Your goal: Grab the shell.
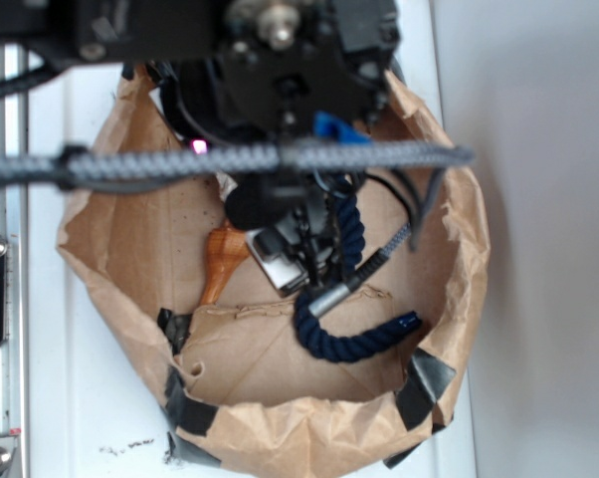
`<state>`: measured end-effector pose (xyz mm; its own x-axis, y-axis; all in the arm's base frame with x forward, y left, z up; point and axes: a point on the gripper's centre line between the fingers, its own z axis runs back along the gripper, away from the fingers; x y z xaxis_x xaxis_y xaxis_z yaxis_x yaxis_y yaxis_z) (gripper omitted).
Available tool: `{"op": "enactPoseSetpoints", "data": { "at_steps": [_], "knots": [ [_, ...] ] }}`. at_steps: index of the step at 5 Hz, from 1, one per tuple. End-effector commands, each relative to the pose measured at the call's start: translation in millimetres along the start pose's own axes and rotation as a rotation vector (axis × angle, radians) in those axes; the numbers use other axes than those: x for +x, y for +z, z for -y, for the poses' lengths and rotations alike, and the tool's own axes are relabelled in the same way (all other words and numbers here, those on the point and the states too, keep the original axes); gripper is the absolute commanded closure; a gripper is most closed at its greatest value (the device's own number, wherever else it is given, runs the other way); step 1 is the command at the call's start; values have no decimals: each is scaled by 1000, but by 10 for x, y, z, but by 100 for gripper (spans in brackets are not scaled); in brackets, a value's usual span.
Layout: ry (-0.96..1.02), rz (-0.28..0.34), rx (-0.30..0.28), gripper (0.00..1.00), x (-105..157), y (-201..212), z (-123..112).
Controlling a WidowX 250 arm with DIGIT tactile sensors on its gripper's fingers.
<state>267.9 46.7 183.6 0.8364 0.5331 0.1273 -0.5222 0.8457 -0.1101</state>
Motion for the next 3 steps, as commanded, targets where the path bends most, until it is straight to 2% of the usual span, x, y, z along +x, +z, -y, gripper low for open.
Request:
{"op": "enactPoseSetpoints", "data": {
  "at_steps": [1,2,3],
  "knots": [
    [-43,91,-86,0,-45,-210,-116],
    [-31,136,-72,0,-66,-466,-143],
    [-12,145,-84,0,-17,-592,-159]
  ]
}}
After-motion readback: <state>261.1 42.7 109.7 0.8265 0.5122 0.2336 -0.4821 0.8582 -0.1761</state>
